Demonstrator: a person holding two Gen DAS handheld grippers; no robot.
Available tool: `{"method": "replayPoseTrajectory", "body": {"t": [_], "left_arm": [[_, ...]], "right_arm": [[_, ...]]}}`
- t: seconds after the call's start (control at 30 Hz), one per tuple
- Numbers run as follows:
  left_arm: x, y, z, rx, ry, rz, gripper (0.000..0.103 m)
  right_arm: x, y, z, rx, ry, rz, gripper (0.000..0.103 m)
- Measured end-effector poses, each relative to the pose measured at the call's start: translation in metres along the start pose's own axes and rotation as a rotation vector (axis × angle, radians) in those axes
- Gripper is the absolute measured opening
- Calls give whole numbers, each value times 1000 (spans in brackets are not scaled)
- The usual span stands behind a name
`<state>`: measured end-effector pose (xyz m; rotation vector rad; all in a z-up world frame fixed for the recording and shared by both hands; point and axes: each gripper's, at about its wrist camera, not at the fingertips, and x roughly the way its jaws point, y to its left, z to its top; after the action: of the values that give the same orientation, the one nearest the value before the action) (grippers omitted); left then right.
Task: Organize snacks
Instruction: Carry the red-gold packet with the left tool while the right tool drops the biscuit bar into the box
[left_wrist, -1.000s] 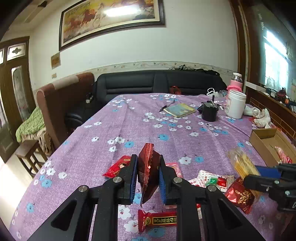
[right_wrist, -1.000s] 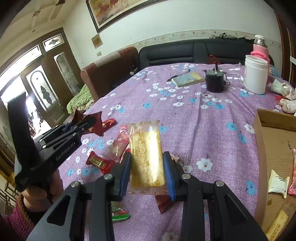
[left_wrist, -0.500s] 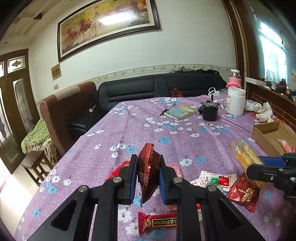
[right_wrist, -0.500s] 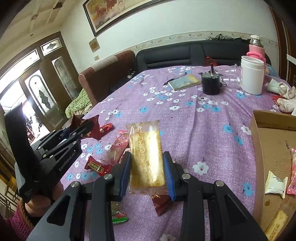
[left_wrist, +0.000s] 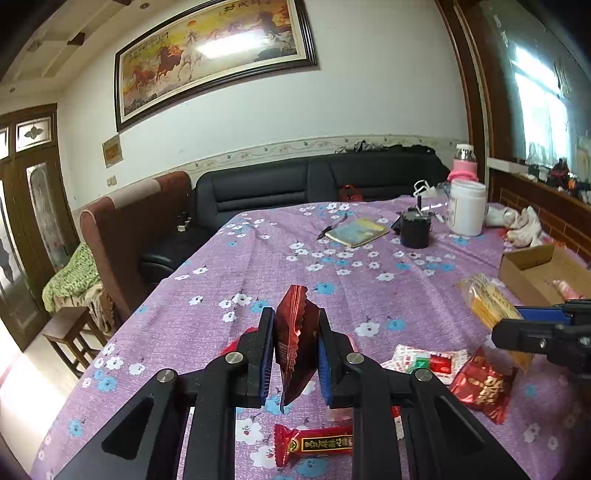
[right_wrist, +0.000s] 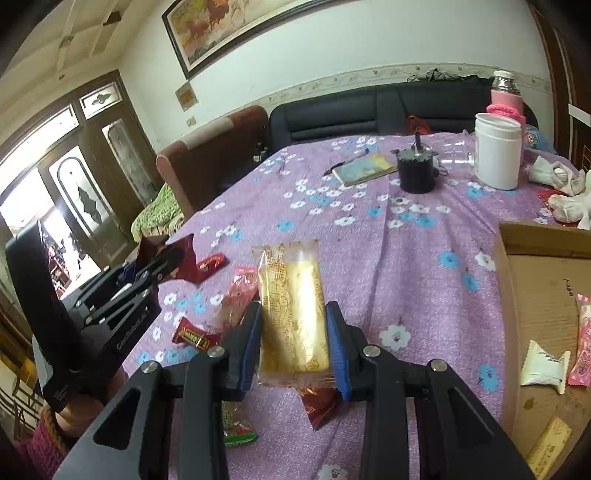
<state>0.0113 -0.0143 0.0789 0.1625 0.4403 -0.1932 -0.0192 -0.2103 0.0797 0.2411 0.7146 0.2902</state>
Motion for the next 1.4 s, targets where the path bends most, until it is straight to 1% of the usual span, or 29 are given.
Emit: {"method": "replayPoseTrajectory", "body": {"t": [0.1,0.27,0.43,0.63,0.73,0.83,0.93,1.0,1.13,1.2,1.3,1.4], "left_arm": [[-4,2,0,-15,-12,-11,21],[-3,0,1,-27,-9,-21,21],[-5,-2,1,-27,-11,-13,21],[-9,-7,3,-31,-13,-21,21],[-12,-13,4,-26,-14,-28,21],[-16,-18,7,-21,-16,-27,21],[-19,-27,11,-9,-11,-18,21],[-21,-32,13,-4,-11,-15,21],[-26,-49,20,17,-11,-24,21],[-29,-61,25,27,-15,-39,21],[-35,-83,35,34,-5,-92,21],[-41,-110,45,19,9,-188,21]], "right_arm": [[-8,-5,4,16,-22,-5,33],[-21,-19,13,67,-54,-15,33],[-40,-29,24,111,-76,-29,33],[-64,-42,24,69,-83,-98,33],[-72,-64,18,87,-83,-129,33],[-75,-94,10,154,-105,-142,33],[-73,-119,7,212,-84,-136,33],[-76,-130,7,236,-81,-125,33],[-88,-136,9,255,-104,-120,33],[-92,-138,9,266,-114,-118,33],[-103,-147,9,292,-126,-133,33],[-112,-163,11,319,-133,-162,33]]}}
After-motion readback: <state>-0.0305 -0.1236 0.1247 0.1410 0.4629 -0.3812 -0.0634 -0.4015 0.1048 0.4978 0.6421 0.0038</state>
